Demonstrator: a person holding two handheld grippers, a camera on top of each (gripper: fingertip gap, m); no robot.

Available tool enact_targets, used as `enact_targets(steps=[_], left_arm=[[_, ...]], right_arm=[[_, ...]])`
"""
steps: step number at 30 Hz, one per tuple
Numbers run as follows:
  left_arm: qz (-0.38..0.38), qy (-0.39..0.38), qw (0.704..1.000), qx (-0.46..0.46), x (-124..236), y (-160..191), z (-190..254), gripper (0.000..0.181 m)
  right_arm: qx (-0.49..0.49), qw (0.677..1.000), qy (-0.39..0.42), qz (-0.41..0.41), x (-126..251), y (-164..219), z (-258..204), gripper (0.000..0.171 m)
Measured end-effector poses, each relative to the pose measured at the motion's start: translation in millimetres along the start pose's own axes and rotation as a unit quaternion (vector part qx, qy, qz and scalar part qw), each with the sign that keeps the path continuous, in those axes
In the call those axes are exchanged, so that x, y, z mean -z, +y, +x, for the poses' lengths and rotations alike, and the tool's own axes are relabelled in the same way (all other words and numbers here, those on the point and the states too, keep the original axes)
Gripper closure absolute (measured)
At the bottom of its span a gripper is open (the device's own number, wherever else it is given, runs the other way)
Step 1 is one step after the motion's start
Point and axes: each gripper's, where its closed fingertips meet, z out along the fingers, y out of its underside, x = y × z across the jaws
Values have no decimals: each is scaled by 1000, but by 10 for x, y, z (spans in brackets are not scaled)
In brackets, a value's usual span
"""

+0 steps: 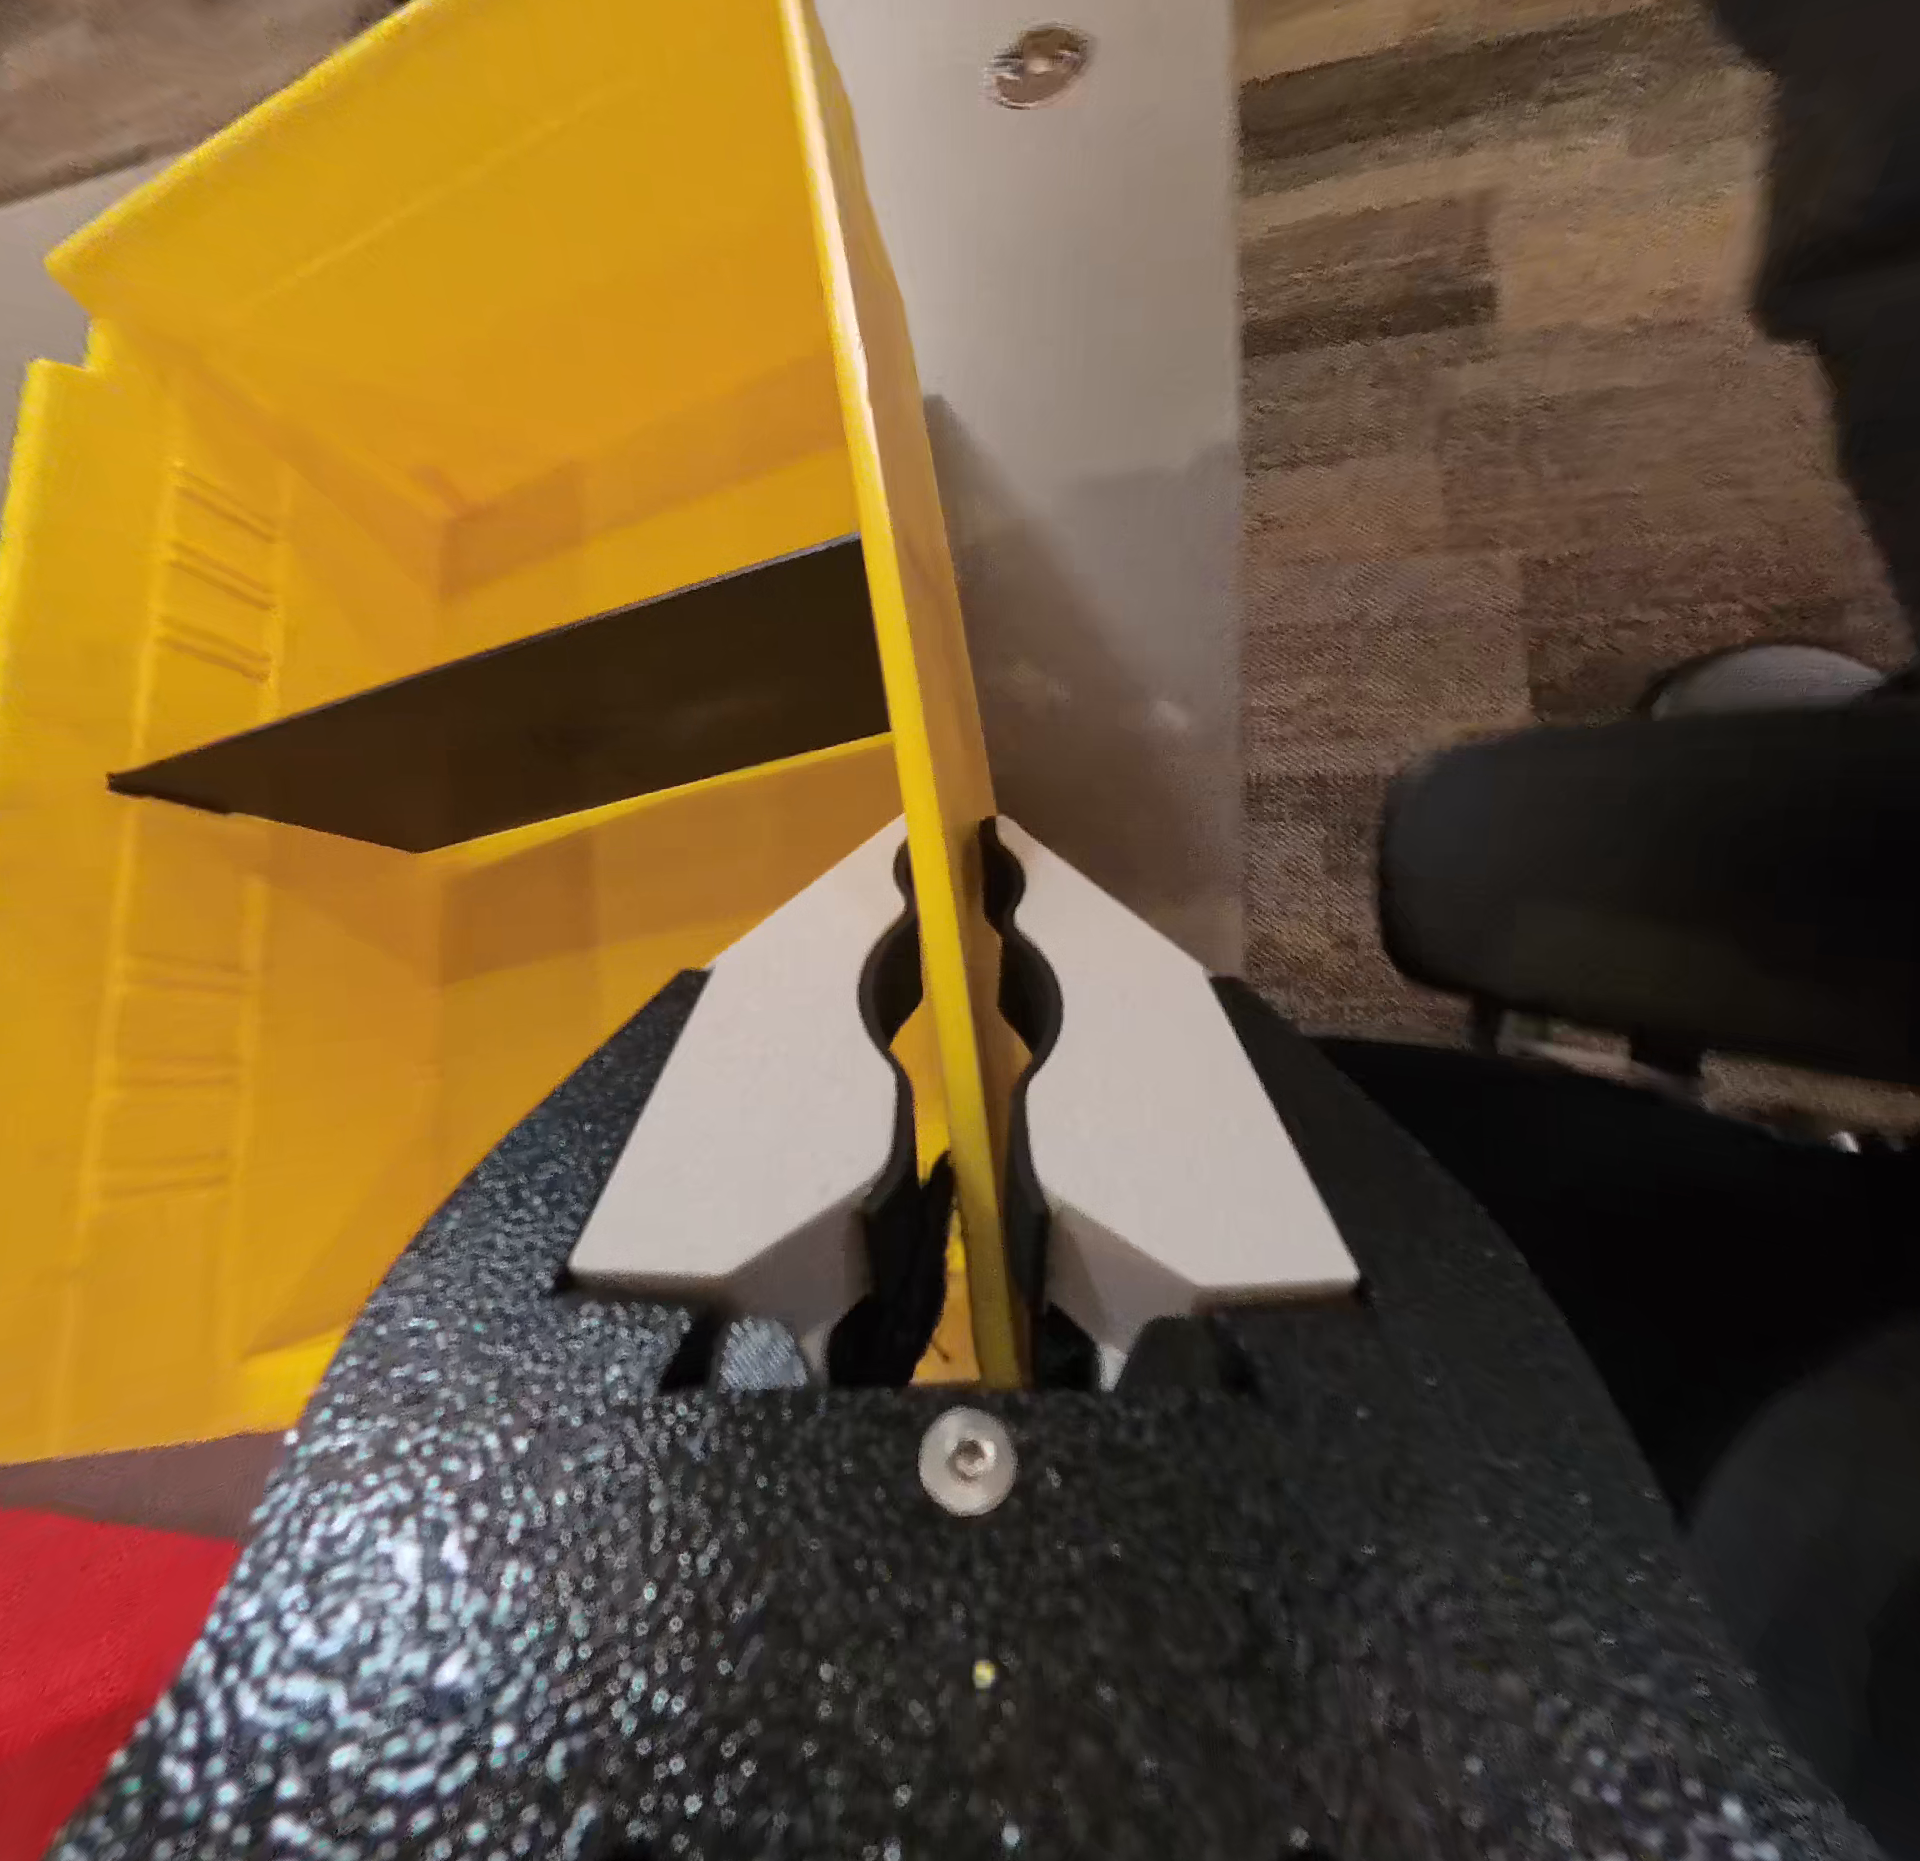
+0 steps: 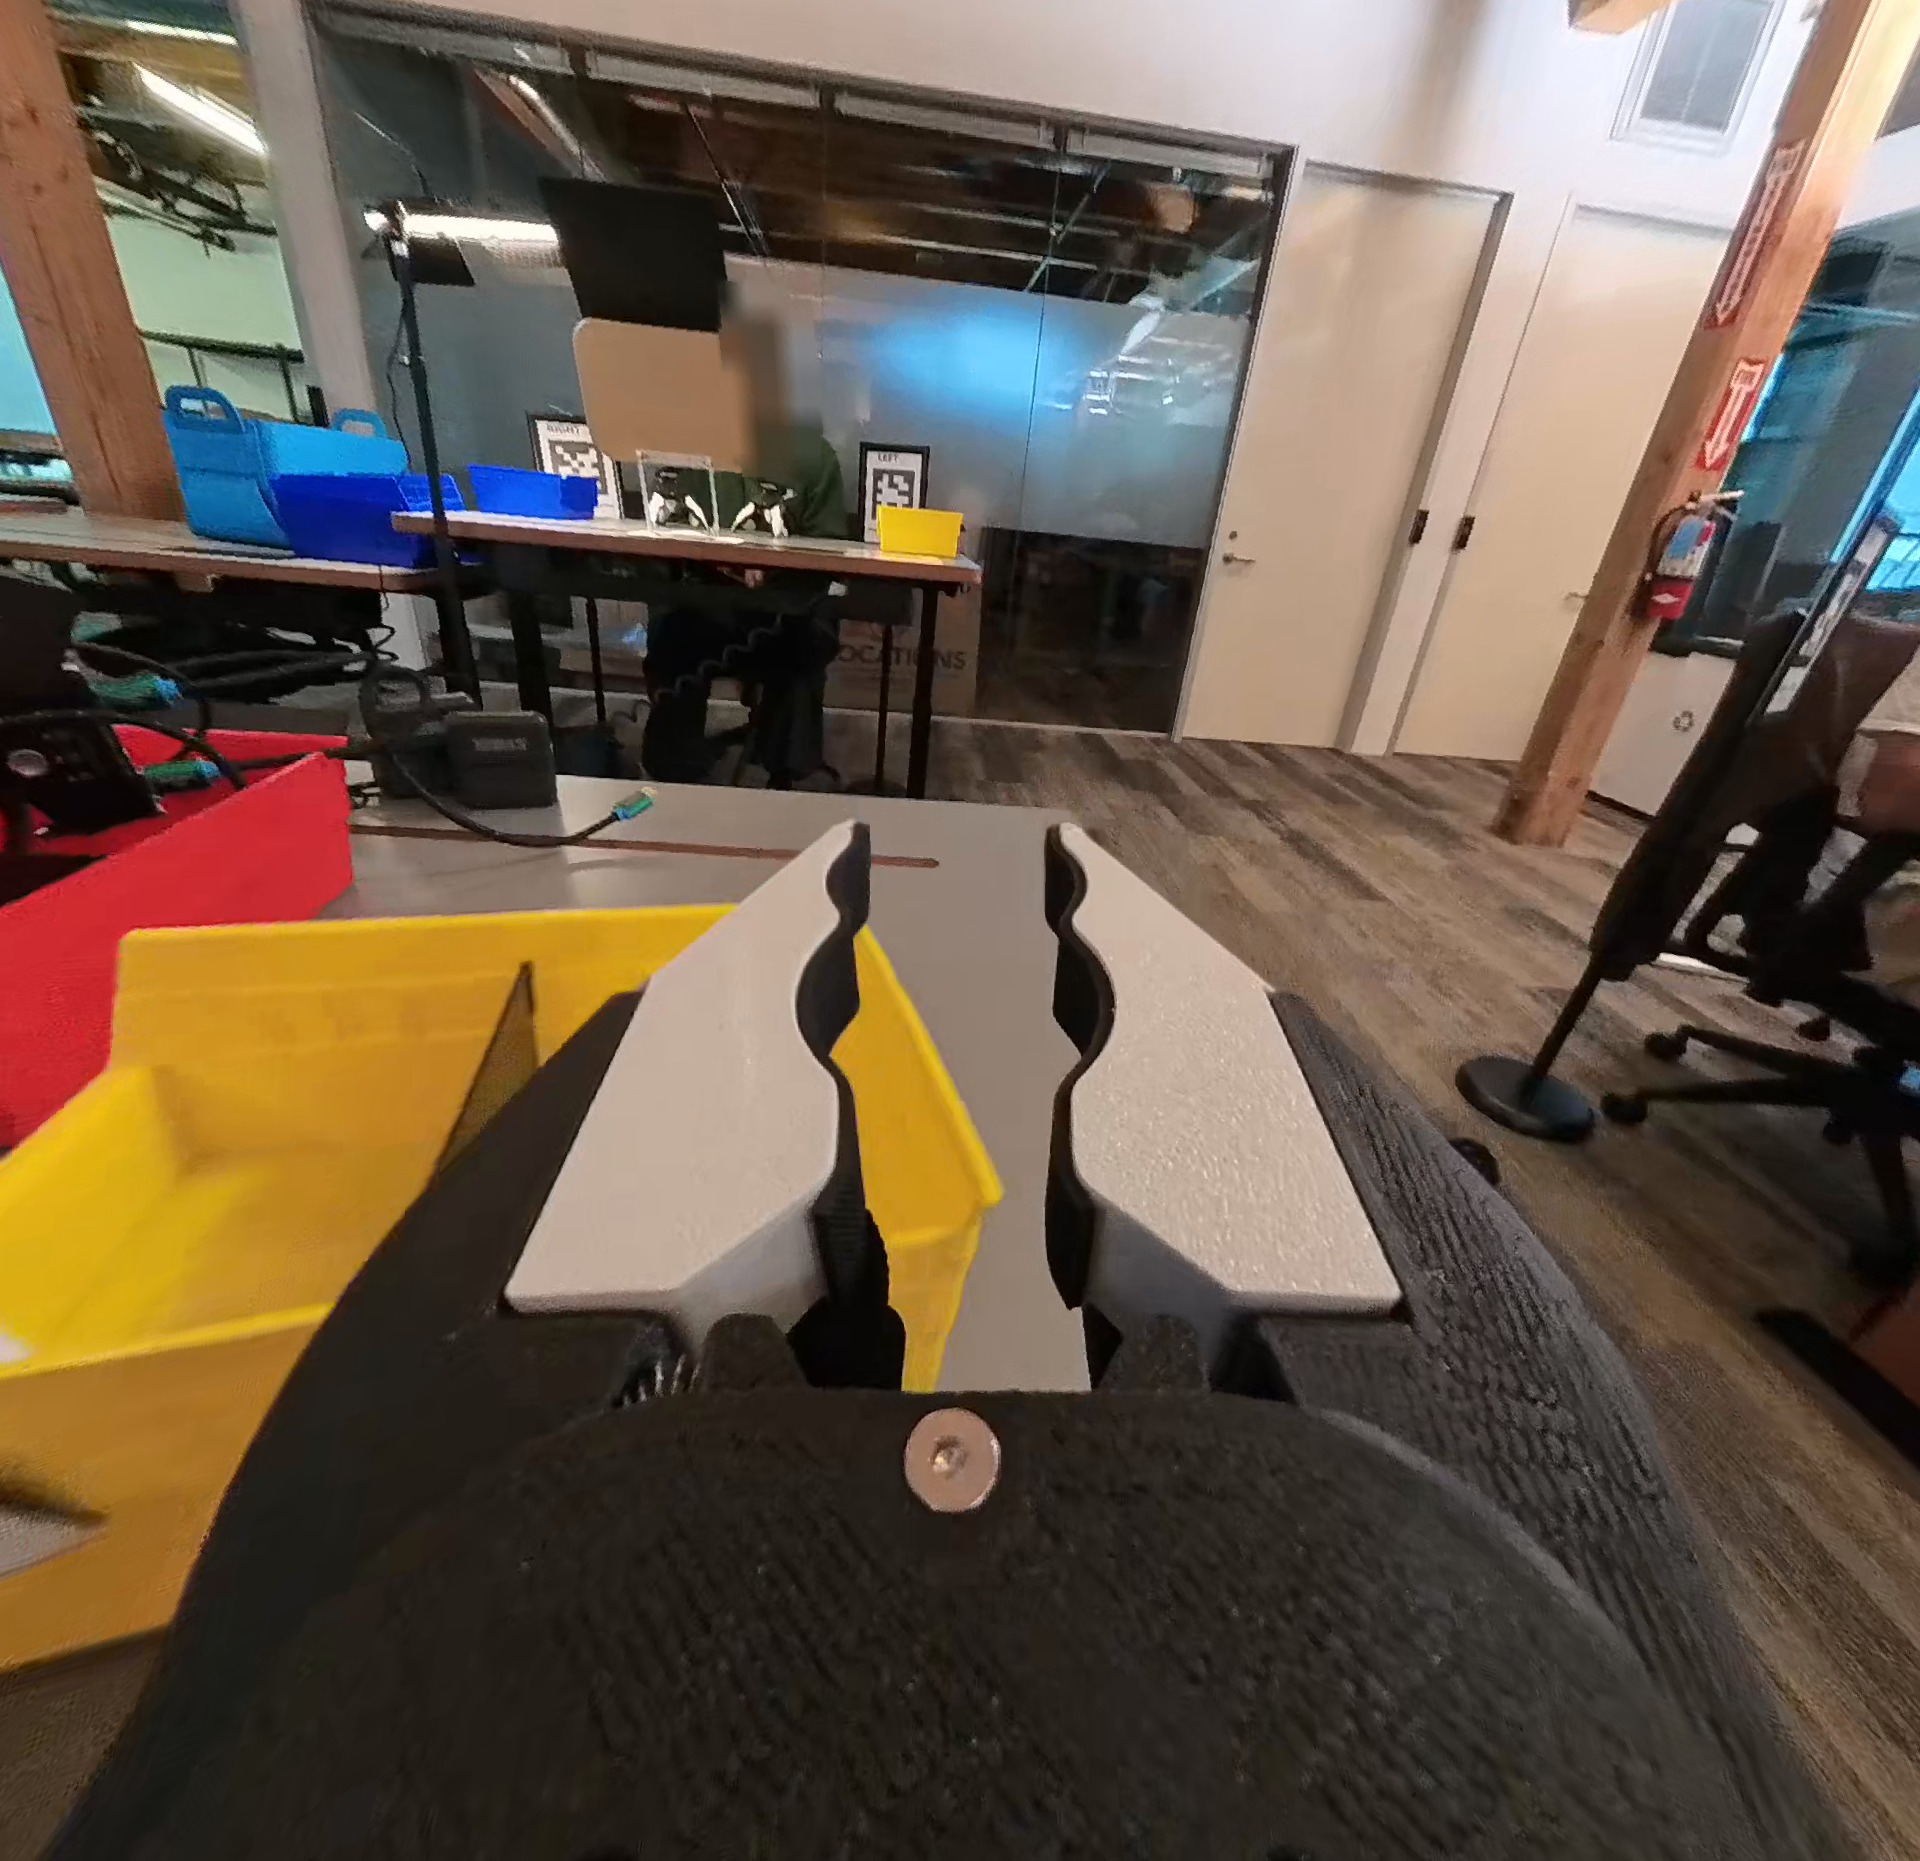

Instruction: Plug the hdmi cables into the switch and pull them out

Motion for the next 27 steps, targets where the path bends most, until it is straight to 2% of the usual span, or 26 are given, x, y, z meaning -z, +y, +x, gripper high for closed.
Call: enact_targets(steps=[5, 6, 8, 9, 13, 15, 17, 19, 21, 24, 27], left_arm=[[27, -47, 998, 25, -420, -224, -300, 173], [46, -42, 997, 39, -415, -272, -295, 158], [79, -46, 994, 58, -274, -340, -309, 117], [91, -56, 992, 61, -158, -341, -338, 109], [149, -91, 980, 99, 515, -185, -555, 107], [171, -150, 964, 140, 958, 62, -866, 107], [182, -240, 935, 190, 1456, 456, -1282, 109], [168, -339, 894, 242, 1956, 985, -1701, 103], [122, -413, 855, 290, 2353, 1571, -2016, 93], [64, -419, 824, 377, 2553, 2251, -2256, 75], [36, -393, 819, 416, 2523, 2584, -2397, 76]], right_arm=[[-8, 1000, -11, -18, -28, 105, 22, 136], [-8, 1000, -18, -21, -32, 119, 8, 134], [-7, 999, -42, -30, -36, 144, -59, 123], [-9, 997, -66, -35, -33, 155, -128, 111], [-45, 990, -121, -56, -2, 127, -316, 84], [-37, 987, -139, -66, 18, 86, -446, 74], [-6, 982, -161, -96, 38, 92, -644, 60], [38, 972, -191, -134, 69, 129, -922, 47], [67, 948, -246, -192, 136, 243, -1303, 32], [138, 923, -255, -254, 73, 465, -1659, 28], [207, 889, -257, -318, 9, 803, -1901, 23]])
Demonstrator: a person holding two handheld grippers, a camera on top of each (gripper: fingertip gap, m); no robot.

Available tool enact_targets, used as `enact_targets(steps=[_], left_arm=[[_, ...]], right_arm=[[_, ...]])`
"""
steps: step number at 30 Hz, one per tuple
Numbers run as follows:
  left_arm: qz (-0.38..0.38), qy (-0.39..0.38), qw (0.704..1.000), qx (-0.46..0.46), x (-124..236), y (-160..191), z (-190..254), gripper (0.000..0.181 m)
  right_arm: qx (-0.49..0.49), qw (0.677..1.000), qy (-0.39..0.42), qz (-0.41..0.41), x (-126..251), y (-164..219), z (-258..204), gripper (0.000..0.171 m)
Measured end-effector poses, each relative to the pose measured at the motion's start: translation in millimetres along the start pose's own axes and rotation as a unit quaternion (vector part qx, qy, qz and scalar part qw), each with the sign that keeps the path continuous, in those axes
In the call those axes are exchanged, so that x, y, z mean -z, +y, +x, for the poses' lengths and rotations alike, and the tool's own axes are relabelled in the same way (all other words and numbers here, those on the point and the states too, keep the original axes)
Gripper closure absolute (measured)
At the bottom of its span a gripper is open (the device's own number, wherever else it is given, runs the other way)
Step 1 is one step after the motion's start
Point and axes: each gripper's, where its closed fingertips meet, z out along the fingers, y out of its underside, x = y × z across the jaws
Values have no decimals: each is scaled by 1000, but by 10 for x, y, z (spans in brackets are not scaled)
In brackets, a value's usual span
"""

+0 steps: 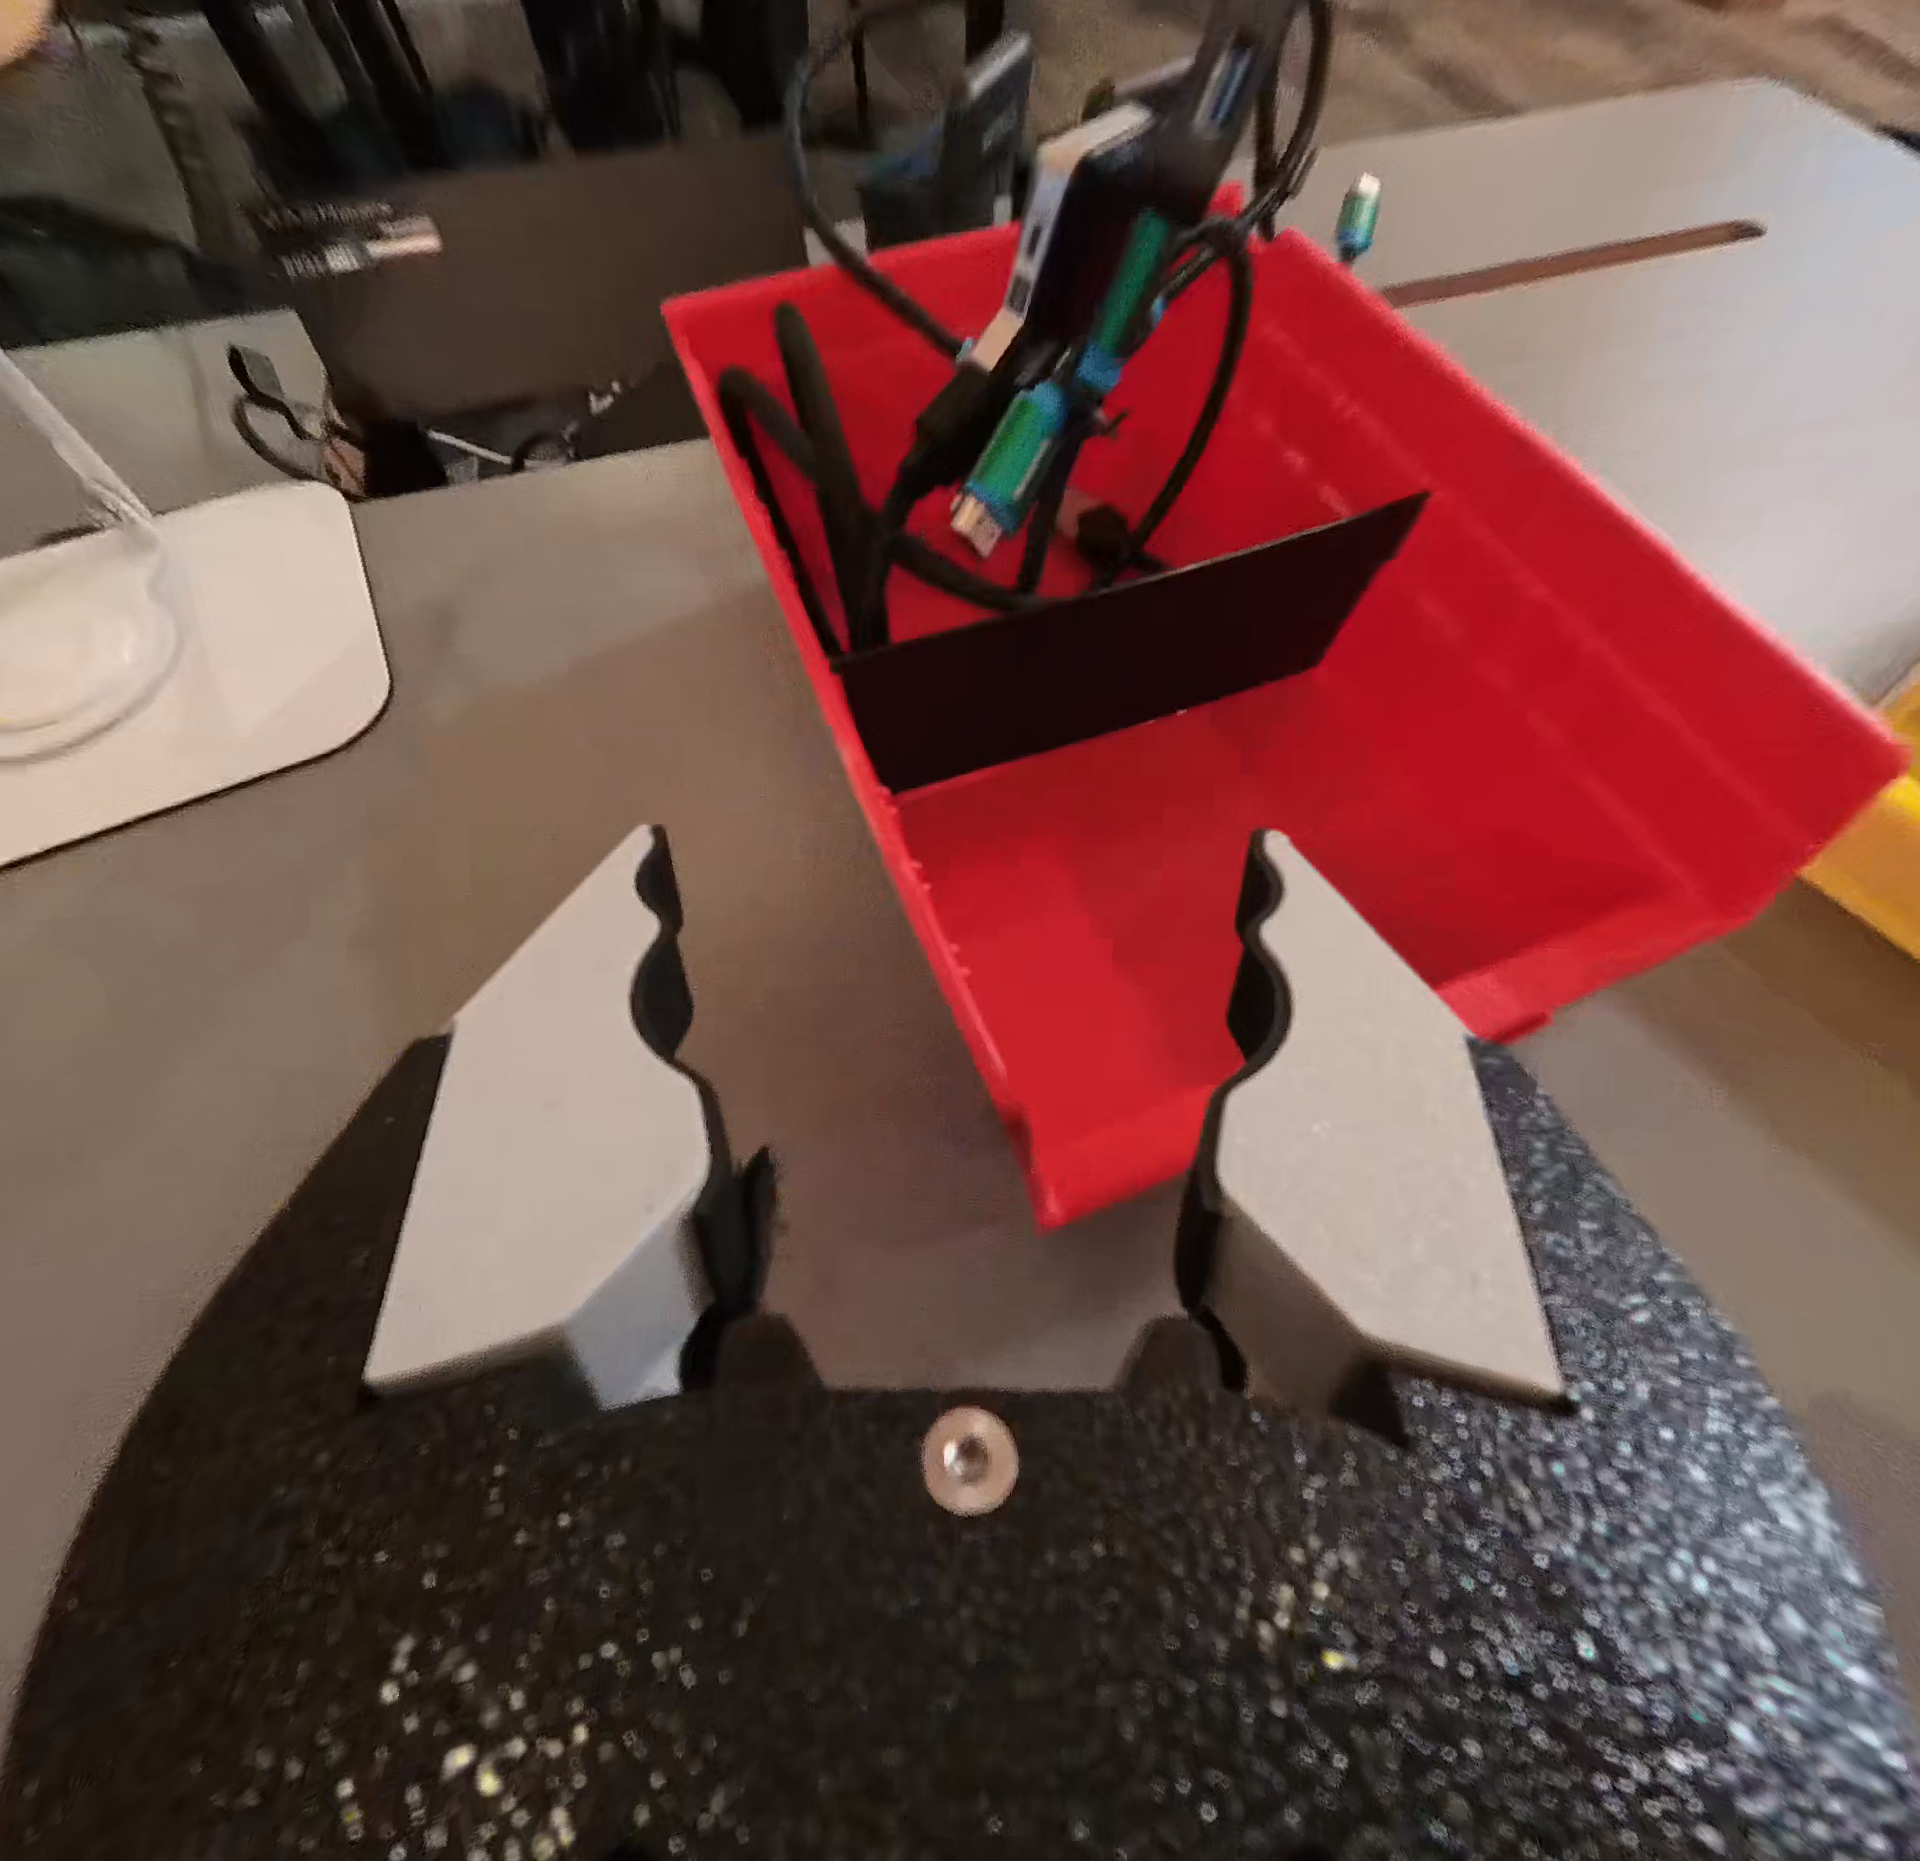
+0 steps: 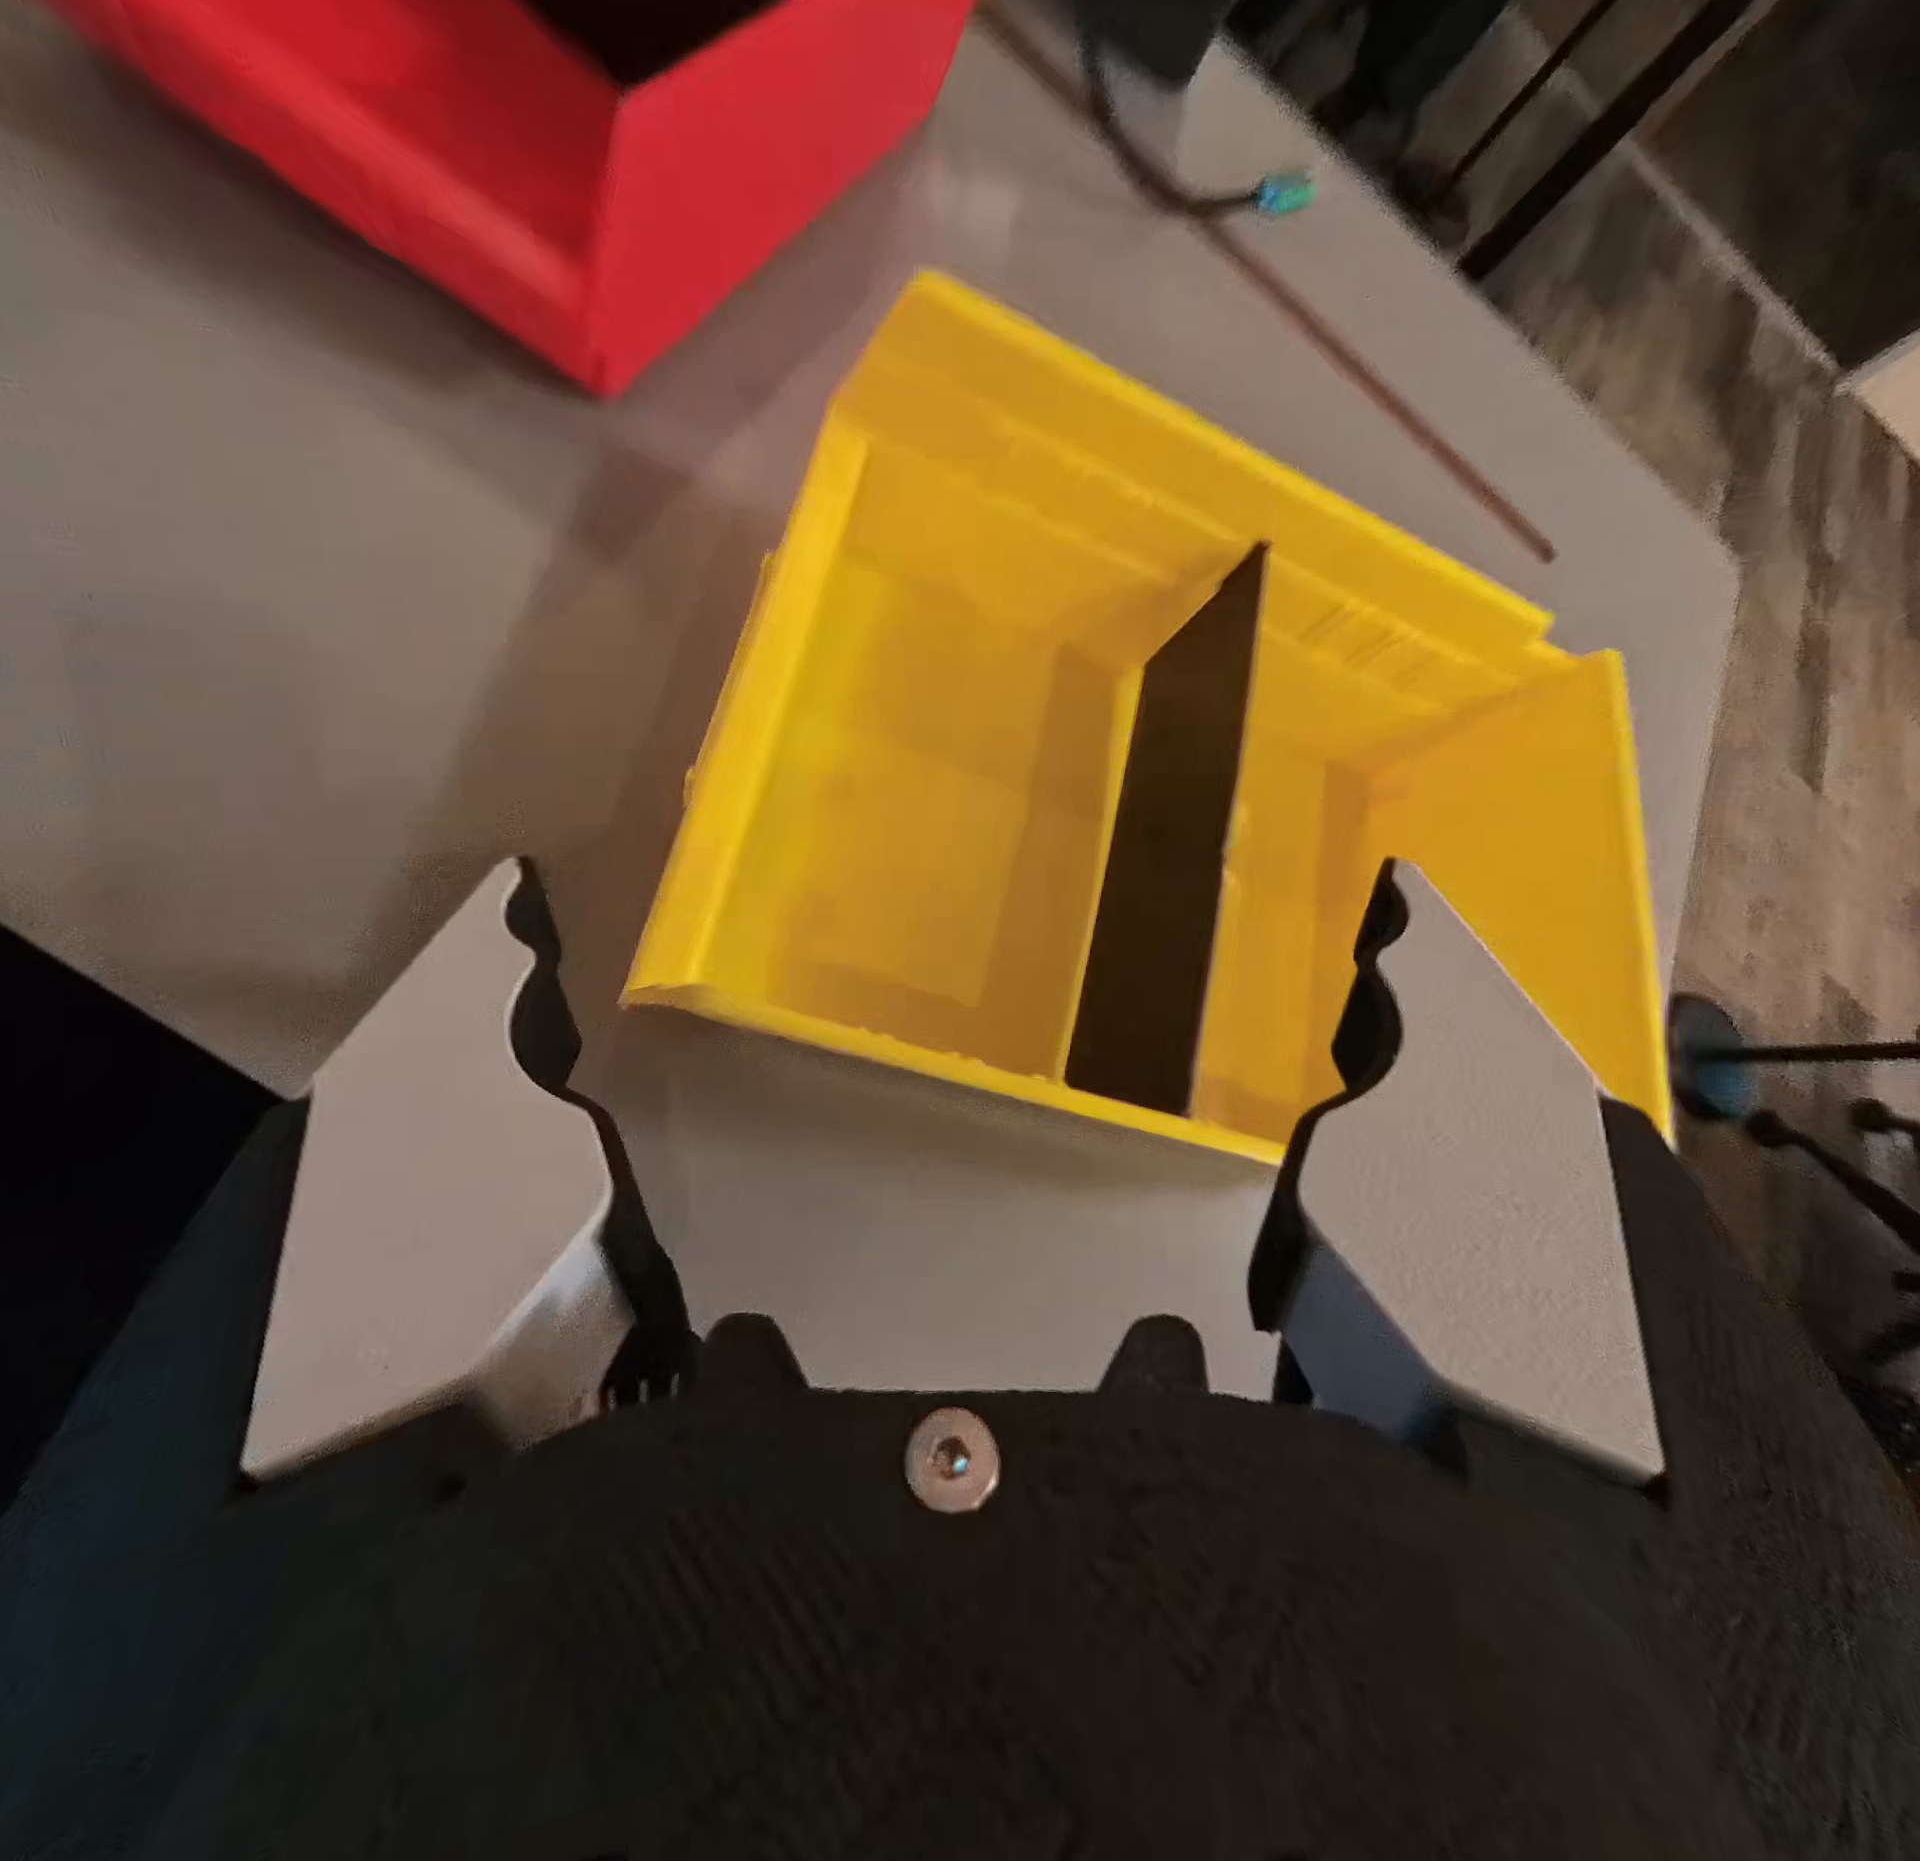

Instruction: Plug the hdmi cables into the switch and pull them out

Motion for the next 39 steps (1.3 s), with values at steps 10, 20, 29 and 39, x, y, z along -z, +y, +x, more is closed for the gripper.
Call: enact_targets(steps=[10, 20, 29, 39], left_arm=[[-116, 2, 993, -23, -419, 368, -107, 130], [-67, -10, 998, 7, -512, 415, -387, 179], [-58, -54, 996, 26, -65, 656, -770, 179], [-73, -81, 994, 33, 676, 1101, -1467, 179]], right_arm=[[-5, 989, -8, -148, -304, 539, -25, 29], [-76, 983, 69, -152, -108, 955, 589, 43], [-108, 972, 169, -126, -54, 1228, 1137, 60], [-173, 946, 264, -75, 441, 918, 1331, 74]])
